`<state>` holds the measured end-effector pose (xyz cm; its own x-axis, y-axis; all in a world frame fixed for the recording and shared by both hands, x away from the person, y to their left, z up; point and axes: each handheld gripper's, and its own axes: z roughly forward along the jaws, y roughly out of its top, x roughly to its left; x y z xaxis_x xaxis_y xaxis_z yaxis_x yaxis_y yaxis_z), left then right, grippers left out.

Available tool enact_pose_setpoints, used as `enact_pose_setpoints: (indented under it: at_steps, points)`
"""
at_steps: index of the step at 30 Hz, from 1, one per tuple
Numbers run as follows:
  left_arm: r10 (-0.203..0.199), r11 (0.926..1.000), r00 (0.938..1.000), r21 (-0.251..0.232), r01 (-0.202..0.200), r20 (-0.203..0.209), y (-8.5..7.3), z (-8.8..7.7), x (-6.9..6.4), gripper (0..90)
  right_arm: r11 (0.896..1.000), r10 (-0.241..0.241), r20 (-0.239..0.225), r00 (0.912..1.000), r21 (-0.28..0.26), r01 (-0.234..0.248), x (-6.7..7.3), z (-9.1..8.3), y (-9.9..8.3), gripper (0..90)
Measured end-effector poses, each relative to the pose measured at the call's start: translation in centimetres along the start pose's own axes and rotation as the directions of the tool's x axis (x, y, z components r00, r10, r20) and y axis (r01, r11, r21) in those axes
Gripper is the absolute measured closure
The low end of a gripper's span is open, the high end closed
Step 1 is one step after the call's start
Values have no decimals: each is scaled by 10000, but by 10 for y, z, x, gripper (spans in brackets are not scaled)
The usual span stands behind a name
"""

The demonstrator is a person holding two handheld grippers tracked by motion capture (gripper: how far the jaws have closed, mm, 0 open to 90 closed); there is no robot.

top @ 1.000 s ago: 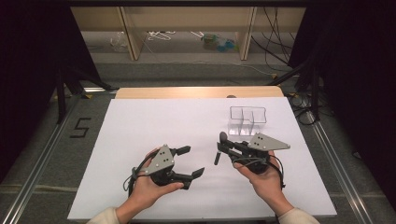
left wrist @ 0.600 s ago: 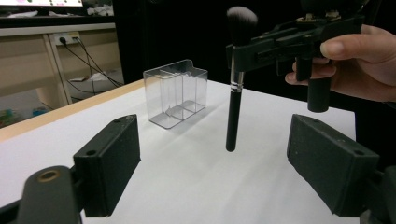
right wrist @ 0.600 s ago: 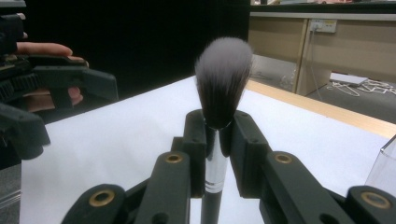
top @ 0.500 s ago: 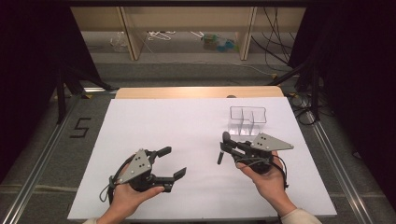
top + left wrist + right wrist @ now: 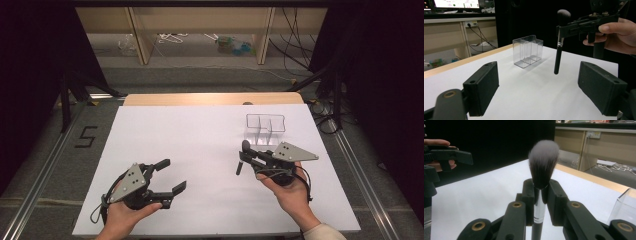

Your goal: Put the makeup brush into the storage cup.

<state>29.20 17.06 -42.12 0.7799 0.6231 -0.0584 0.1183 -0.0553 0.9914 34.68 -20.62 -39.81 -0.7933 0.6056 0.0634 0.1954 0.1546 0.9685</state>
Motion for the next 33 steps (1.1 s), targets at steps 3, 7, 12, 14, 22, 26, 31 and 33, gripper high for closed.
enact_pose_setpoints:
  at_steps: [3,7,12,14,22,26,31,33]
  points:
    - [48,10000,10000,-2,-48,-81,-1,-3,2,165,10000,-53,37,10000,83,53,-1,-2,0,778]
    - [-36,10000,9999,-16,36,-138,-3,-6,3,164,9999,-169,43,9998,-14,169,-2,-3,0,778]
    - [-159,9999,9995,-24,158,-262,-4,-9,4,165,9999,-126,135,9998,70,125,-2,-5,0,778]
    - [-49,10000,9997,-79,47,-255,-4,-11,6,165,9998,-159,158,9997,75,158,-2,-5,0,778]
    - [-83,9999,9992,-129,78,-384,-5,-16,9,165,9998,-142,172,9998,117,140,-4,-8,0,777]
    - [-104,9999,9991,-137,99,-420,-5,-18,10,165,9997,-132,188,9997,190,129,-5,-11,1,777]
    - [-149,9998,9989,-140,143,-447,-6,-19,10,165,10000,-88,246,9997,41,87,-7,-12,0,777]
    - [-134,9998,9988,-144,127,-461,-6,-19,10,165,9998,-171,359,9992,110,168,-7,-14,1,777]
